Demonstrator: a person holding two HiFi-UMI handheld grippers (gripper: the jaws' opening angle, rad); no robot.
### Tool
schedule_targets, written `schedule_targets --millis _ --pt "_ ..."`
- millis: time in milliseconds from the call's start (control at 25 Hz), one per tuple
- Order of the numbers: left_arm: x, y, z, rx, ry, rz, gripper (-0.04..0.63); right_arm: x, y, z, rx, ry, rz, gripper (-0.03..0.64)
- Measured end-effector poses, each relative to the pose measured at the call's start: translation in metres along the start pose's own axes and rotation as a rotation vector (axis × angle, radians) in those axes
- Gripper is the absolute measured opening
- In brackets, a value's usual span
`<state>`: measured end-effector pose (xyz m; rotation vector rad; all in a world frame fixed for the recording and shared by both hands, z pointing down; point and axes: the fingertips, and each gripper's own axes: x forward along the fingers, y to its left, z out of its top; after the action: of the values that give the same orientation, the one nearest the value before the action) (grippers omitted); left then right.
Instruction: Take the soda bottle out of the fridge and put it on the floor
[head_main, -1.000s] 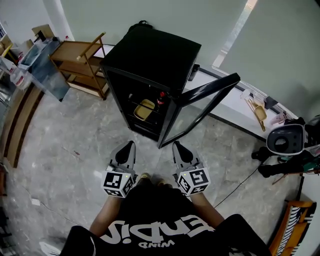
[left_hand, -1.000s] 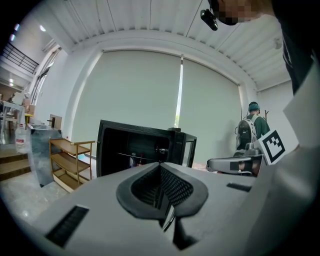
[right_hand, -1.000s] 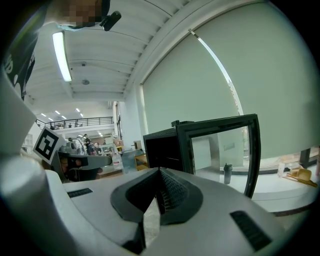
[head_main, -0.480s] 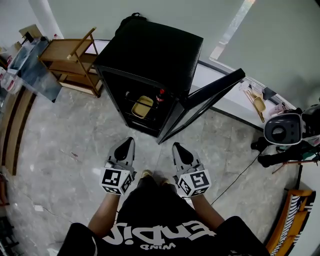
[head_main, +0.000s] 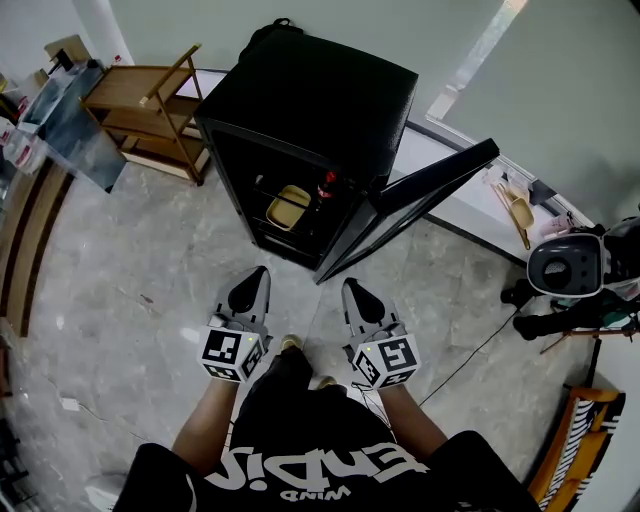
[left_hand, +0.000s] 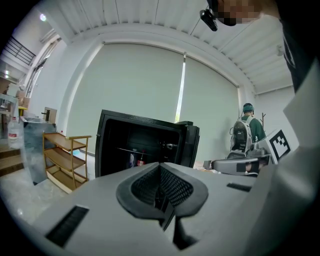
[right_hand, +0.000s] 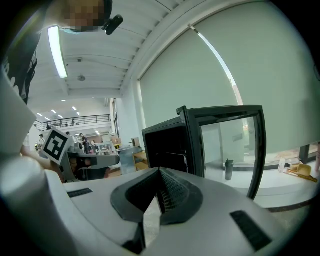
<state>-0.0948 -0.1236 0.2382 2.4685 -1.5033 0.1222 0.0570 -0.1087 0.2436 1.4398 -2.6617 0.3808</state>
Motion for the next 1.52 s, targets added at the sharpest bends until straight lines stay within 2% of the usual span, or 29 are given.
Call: schedule_targets --millis 400,640,960,1160,1360,1400,1480,1520 --pt "0.017 0.007 -0.028 0.014 -0.04 0.001 0.006 0.015 -0.011 -0.025 -0.029 -0.031 0.01 0.023" --pt "0.039 0.005 -0.058 0.017 -0.069 -0.025 0.006 0.027 -0.022 -0.06 -0.019 -0.072 -0.008 0.023" --pt "0.059 0.006 -0.105 0.028 -0.093 -0.023 0.006 0.032 -0.027 -0.115 -0.036 -0.08 0.013 0.023" --pt "0.065 0.009 -0.119 0.037 -0.089 -0.011 0.01 0.029 -0.032 -0.129 -0.037 -0.07 0.013 0.023" --pt "0.075 0.01 -0.125 0.021 -0.093 -0.031 0.171 0.029 -0.03 -0.132 -0.037 -0.063 0.029 0.023" --pt "0.078 0.011 -0.126 0.024 -0.1 -0.031 0.212 0.03 -0.029 -0.134 -0.036 -0.06 0.034 0.023" --pt "0.083 0.012 -0.13 0.026 -0.103 -0.029 0.341 0.031 -0.029 -0.136 -0.031 -0.056 0.04 0.023" --pt "0.086 0.014 -0.132 0.025 -0.098 -0.026 0.358 0.031 -0.029 -0.137 -0.029 -0.055 0.042 0.023"
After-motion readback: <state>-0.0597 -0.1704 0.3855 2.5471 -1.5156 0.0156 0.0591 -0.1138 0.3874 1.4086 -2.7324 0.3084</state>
